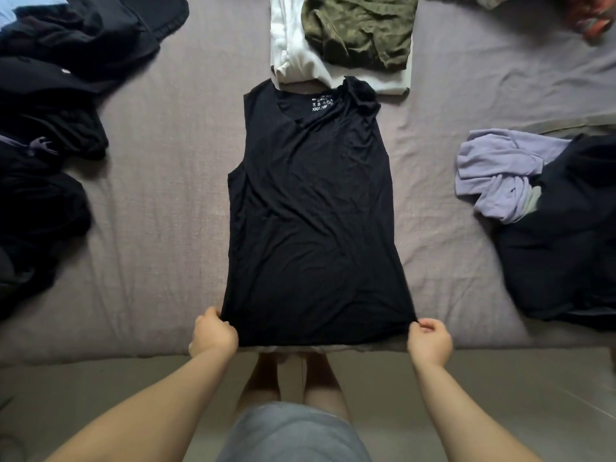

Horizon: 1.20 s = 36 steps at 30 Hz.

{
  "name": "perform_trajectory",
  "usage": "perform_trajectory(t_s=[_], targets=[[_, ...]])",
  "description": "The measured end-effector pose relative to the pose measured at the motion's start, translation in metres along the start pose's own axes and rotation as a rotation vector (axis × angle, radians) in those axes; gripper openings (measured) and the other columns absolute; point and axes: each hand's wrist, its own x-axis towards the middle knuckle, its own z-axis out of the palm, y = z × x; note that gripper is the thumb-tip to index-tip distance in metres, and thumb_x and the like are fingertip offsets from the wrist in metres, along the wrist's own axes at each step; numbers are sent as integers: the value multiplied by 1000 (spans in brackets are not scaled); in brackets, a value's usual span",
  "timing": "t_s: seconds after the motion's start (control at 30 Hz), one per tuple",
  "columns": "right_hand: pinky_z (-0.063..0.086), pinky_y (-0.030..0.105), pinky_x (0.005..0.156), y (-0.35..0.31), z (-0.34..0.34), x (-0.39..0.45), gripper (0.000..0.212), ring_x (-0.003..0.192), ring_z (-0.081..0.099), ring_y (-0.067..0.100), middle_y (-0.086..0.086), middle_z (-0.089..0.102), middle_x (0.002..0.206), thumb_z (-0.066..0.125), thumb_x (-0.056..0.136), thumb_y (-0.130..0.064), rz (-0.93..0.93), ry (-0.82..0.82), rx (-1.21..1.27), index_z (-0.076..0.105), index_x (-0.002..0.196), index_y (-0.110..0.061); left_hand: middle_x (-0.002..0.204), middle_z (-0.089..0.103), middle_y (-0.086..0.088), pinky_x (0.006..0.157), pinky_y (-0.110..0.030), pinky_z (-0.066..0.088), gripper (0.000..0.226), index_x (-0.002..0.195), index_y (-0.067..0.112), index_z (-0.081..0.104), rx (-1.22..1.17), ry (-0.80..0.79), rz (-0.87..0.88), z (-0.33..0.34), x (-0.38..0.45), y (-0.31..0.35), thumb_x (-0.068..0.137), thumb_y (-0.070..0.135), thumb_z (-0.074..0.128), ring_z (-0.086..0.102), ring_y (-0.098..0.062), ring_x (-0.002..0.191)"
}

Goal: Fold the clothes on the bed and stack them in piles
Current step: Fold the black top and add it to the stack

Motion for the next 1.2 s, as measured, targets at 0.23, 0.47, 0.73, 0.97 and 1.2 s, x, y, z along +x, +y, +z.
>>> perform_trajectory(t_s=[0.23, 0.47, 0.73, 0.97, 1.2], targets=[[48, 39, 85, 3, -10, 28, 19, 94, 61, 37, 20, 68, 101, 55, 90, -13, 137, -100, -46, 69, 95, 0, 110, 57, -22, 73, -36, 40, 14, 99, 3, 59, -82, 1, -89, -3, 4, -20, 86, 3, 52, 48, -32, 83], [43, 33, 80, -10, 30, 3, 46, 105, 58, 35, 10, 58, 104, 73, 84, -27, 71, -290, -150, 51, 114, 0, 122, 52, -21, 88, -41, 44, 41, 117, 3, 55, -90, -59, -135, 12, -1, -14, 90, 35, 61, 50, -38, 110], [50, 41, 80, 53, 3, 0, 25, 88, 62, 40, 27, 67, 98, 66, 88, -12, 318, -201, -175, 68, 101, 9, 112, 56, -27, 72, -34, 35, 22, 108, -5, 50, -129, -106, -222, 12, -12, -38, 90, 6, 55, 50, -35, 90], [52, 43, 76, 46, -12, 18, 18, 82, 64, 35, 16, 66, 83, 61, 91, -20, 181, -300, -216, 70, 88, -4, 67, 56, -13, 65, -41, 48, 31, 66, 9, 43, -251, -213, -126, 9, 4, -54, 86, 9, 67, 61, -33, 71], [55, 45, 75, 5, -14, 15, 31, 72, 61, 33, 13, 60, 83, 46, 100, -24, 110, -213, 33, 60, 87, 1, 66, 57, -8, 59, -28, 47, 18, 75, 7, 53, -676, -369, -149, -21, 8, -8, 89, 6, 64, 56, -18, 63]])
